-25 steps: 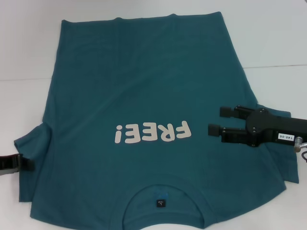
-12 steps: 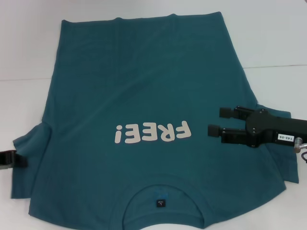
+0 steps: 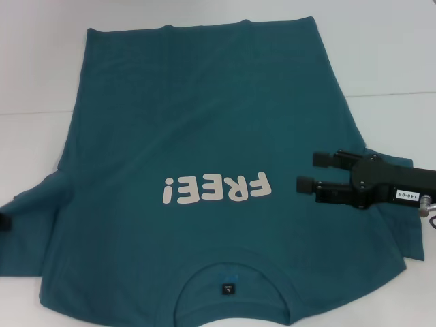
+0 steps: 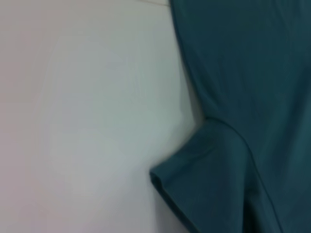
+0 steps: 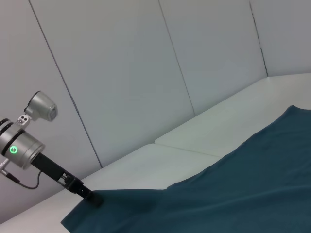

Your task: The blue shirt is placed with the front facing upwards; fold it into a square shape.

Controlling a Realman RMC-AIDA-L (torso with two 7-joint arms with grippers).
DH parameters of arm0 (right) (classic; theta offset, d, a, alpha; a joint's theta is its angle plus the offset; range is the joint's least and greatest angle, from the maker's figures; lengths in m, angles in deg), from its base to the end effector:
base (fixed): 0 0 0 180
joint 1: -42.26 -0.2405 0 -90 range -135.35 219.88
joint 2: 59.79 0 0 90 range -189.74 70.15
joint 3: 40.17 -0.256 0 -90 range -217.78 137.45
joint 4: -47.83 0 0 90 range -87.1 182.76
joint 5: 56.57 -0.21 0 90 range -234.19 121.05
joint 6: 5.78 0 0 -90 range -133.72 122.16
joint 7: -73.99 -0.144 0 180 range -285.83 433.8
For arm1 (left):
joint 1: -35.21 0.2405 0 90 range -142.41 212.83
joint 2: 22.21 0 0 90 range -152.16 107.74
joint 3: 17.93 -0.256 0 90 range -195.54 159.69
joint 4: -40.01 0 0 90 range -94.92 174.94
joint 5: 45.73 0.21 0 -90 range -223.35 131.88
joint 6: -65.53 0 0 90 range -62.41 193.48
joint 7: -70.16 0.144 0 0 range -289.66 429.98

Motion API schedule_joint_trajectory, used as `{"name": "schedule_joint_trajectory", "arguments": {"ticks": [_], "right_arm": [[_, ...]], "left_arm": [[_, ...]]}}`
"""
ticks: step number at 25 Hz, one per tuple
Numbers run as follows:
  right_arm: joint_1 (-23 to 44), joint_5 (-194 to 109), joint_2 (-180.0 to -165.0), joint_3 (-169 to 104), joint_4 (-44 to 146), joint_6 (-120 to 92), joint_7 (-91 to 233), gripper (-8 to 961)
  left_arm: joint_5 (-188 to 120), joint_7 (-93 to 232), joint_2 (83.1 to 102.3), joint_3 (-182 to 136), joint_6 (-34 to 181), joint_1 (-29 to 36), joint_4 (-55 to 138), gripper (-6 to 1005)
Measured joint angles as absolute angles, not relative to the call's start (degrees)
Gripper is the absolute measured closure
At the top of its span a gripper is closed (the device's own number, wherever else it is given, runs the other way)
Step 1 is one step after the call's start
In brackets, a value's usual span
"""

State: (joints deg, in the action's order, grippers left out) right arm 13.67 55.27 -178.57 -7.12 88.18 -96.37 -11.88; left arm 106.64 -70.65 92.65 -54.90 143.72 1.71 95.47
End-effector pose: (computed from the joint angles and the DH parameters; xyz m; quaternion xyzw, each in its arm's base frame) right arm 0.2704 0.3334 0.0293 -0.8993 0.2752 0.2937 0.1710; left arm -0.3251 0.3690 0.0886 -0.7543 -0.5887 0.0046 0.2906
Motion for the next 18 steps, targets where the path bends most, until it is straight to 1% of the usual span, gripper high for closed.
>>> {"name": "schedule_joint_trajectory", "arguments": {"ticks": [3,8,13,18], "right_arm": [[13.6,55.2,-178.52,-7.1,88.2,-96.4,-11.9,36],[13.5,55.2,-178.55,-7.1,88.2,-96.4,-11.9,36],[13.5,55.2,-178.62,-7.1,88.2,-96.4,-11.9,36],[13.4,55.2,-178.67,-7.1,88.2,-96.6,-11.9,36]], "left_arm": [[107.5,-70.7,91.43,-57.3,144.4,0.8,95.7,971],[111.9,-70.7,90.86,-58.5,145.8,-1.8,96.4,971],[113.3,-72.0,91.03,-58.9,149.4,-4.2,97.5,970],[113.5,-76.9,92.31,-64.4,152.4,-5.3,102.3,970]]}}
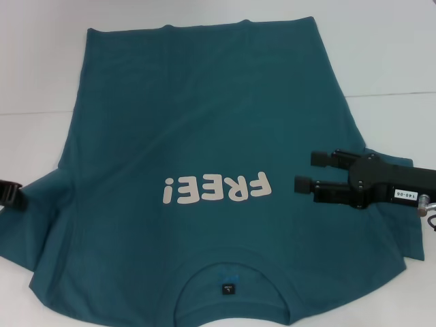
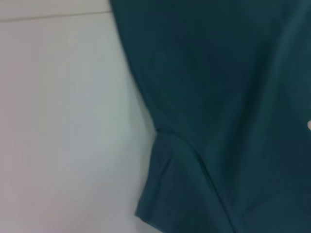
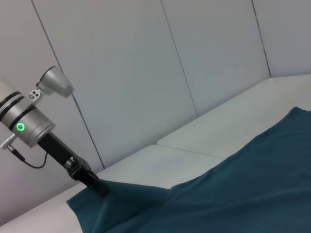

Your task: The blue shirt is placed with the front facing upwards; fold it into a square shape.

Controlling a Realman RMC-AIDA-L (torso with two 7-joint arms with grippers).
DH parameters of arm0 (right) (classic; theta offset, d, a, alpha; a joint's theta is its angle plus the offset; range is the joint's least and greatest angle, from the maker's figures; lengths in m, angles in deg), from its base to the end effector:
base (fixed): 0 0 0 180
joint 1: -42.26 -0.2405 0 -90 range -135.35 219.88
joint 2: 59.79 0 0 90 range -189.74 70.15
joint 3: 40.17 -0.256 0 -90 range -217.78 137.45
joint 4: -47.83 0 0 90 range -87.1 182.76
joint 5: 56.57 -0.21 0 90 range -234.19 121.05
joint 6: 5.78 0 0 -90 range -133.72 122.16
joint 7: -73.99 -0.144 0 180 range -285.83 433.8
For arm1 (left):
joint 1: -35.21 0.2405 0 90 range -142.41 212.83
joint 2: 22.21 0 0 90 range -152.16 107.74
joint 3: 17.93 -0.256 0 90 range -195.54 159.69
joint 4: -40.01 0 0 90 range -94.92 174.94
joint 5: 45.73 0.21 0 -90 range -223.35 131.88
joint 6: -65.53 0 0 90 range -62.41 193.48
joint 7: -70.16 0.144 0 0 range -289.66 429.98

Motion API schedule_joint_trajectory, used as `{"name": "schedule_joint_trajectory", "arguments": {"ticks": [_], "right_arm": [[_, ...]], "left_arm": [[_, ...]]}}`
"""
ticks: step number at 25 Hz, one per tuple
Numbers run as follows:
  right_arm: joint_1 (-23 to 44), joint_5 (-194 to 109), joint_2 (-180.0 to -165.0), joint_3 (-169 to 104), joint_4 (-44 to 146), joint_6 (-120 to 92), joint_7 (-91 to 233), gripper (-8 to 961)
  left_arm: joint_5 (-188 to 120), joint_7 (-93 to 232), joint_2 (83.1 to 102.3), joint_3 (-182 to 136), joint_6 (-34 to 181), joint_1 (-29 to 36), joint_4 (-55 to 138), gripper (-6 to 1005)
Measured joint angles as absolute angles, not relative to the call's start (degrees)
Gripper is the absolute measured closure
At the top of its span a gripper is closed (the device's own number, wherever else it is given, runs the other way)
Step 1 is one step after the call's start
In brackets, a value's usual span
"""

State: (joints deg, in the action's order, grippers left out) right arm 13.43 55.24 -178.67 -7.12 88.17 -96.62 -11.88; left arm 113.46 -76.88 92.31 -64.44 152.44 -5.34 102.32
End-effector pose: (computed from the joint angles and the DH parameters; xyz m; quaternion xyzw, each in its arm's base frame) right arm 0.2682 0.3339 0.0286 -0.9000 0.2729 0.2956 0.1680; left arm -0.2615 0.3945 0.0908 -0.7980 -0.5272 0.0984 0.2751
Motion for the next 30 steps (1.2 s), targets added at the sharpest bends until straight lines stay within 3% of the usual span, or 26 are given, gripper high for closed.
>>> {"name": "schedule_joint_trajectory", "arguments": {"ticks": [22,30], "right_arm": [[13.5,55.6,-178.89,-6.9,88.2,-96.8,-12.0,36],[13.4,55.7,-178.89,-6.9,88.2,-96.6,-12.0,36]], "left_arm": [[117.9,-77.3,89.55,-69.8,156.2,-7.8,104.9,971],[117.9,-77.7,89.99,-69.7,158.0,-9.5,104.5,973]]}}
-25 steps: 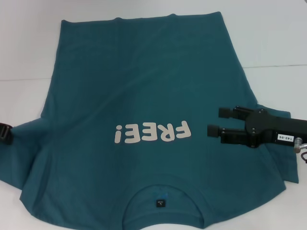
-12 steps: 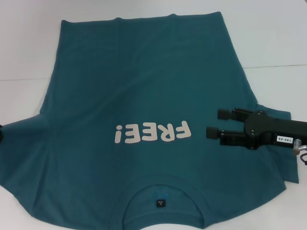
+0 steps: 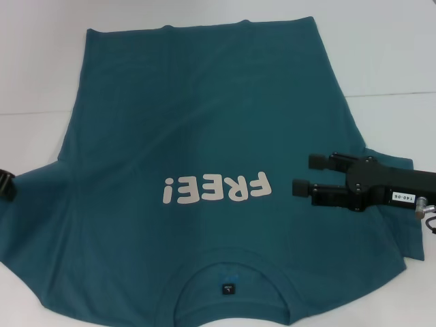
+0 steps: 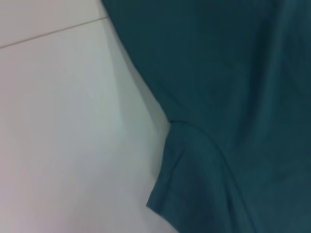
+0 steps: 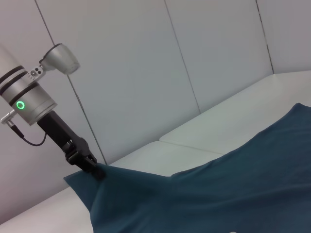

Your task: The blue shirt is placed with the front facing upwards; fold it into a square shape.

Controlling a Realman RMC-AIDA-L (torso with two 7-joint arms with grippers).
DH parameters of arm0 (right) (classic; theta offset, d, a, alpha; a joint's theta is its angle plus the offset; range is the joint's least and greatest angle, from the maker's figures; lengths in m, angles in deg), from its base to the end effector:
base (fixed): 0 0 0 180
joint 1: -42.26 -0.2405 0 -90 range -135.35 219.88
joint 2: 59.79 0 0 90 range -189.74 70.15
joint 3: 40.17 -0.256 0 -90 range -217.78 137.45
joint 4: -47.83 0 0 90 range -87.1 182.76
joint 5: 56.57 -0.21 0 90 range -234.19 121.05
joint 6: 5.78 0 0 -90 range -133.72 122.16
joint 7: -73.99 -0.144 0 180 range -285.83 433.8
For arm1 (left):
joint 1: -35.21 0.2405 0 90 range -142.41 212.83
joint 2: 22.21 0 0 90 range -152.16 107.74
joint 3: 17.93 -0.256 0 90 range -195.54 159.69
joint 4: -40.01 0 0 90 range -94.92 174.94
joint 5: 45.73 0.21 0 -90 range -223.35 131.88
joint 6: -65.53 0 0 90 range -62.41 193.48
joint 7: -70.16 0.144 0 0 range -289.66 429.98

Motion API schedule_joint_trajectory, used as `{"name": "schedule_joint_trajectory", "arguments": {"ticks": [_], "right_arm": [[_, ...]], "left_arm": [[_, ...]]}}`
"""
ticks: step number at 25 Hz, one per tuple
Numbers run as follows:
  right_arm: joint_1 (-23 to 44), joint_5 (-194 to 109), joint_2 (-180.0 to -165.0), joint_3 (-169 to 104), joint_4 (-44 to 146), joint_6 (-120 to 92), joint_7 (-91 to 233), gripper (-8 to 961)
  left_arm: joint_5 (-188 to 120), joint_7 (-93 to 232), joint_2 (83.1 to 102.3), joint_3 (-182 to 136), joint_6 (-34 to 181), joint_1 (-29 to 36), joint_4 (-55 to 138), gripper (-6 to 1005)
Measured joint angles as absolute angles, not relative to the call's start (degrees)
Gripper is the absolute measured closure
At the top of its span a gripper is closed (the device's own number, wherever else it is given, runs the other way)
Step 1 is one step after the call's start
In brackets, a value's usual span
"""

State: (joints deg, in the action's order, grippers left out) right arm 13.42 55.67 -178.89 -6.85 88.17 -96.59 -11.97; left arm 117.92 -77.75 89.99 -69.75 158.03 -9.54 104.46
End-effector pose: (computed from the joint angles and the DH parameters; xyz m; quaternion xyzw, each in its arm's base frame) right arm 0.2678 0.3330 0.0257 -0.9014 0.2741 0.2924 0.1637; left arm -0.2337 0.4044 0.1052 -0.8130 -0.4803 0.1730 0.2799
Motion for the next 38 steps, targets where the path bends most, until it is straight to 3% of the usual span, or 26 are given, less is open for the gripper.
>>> {"name": "schedule_joint_trajectory", "arguments": {"ticks": [18,32,35,38], "right_arm": [[13.0,55.7,-178.69,-6.8,88.2,-96.3,-11.8,36],[13.1,55.7,-178.53,-6.8,88.2,-96.3,-11.8,36],[13.4,55.7,-178.53,-6.8,88.2,-96.3,-11.7,36],[13.5,55.7,-178.53,-6.8,88.2,-96.3,-11.7,36]], "left_arm": [[117.6,-78.2,93.32,-69.3,158.9,-12.1,103.9,973],[117.3,-79.6,97.80,-69.3,158.0,-12.7,104.2,972],[117.6,-79.7,97.89,-69.7,158.0,-13.2,104.3,972],[117.7,-79.7,96.46,-70.1,158.6,-13.6,104.4,972]]}}
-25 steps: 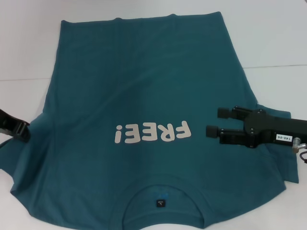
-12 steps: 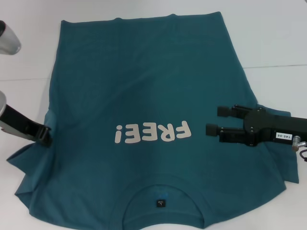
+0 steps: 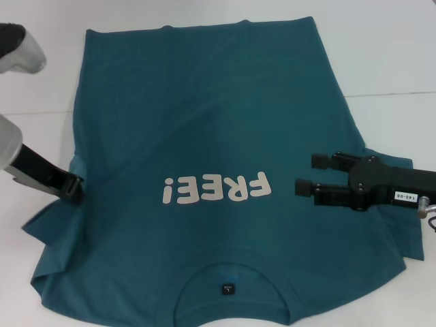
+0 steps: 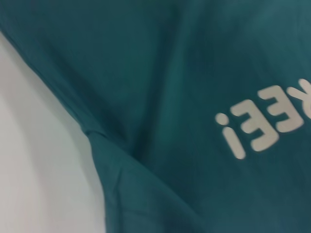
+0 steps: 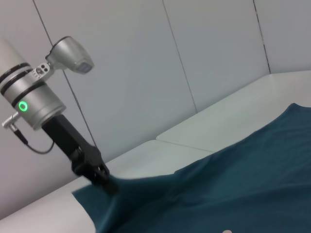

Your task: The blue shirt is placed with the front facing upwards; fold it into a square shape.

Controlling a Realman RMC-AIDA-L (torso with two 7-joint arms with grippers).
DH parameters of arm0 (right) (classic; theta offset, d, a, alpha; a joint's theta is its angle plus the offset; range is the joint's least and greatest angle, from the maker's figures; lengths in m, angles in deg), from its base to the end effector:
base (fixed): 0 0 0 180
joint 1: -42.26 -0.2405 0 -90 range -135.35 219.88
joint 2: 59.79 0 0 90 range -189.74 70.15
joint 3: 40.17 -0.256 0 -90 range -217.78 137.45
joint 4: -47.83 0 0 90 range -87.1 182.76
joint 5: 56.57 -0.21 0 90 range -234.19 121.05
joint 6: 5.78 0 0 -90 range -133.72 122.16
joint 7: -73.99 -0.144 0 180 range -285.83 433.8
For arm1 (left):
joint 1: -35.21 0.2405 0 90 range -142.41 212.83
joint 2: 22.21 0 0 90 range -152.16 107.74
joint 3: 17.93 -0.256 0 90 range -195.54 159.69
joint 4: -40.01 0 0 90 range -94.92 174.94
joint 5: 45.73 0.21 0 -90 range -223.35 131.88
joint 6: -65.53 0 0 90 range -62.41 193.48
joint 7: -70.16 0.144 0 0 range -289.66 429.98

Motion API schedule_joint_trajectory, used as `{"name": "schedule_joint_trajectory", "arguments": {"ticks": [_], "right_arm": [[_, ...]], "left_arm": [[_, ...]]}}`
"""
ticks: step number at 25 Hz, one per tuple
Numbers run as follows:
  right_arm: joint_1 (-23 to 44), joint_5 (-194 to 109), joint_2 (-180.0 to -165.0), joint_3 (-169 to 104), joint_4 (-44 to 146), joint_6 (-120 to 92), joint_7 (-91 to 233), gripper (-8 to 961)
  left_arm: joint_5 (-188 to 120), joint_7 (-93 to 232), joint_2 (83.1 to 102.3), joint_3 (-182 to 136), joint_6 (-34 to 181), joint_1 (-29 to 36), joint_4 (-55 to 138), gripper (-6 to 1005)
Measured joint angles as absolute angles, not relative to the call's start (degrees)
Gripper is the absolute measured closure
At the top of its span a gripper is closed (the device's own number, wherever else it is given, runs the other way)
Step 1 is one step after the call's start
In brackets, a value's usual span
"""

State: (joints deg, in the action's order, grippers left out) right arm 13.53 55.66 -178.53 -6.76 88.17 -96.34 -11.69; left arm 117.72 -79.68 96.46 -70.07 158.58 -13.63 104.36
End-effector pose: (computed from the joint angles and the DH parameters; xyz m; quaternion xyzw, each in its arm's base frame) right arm 0.2699 0.3336 0.0281 -0.9024 0.2723 0.2887 0.1682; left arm -0.1919 0.4049 0.0538 -0.8399 -0.4681 0.1503 0.2301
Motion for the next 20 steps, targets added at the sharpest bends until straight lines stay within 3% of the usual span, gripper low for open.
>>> {"name": "schedule_joint_trajectory", "arguments": {"ticks": [8,20], "right_arm": [[13.8,55.7,-178.45,-6.8,88.0,-96.3,-11.8,36],[13.2,57.8,-178.93,-6.7,88.0,-96.1,-11.7,36]], "left_arm": [[117.8,-79.7,90.59,-71.9,160.0,-14.6,102.3,973],[117.8,-81.6,90.41,-75.5,160.4,-22.3,92.4,973]]}}
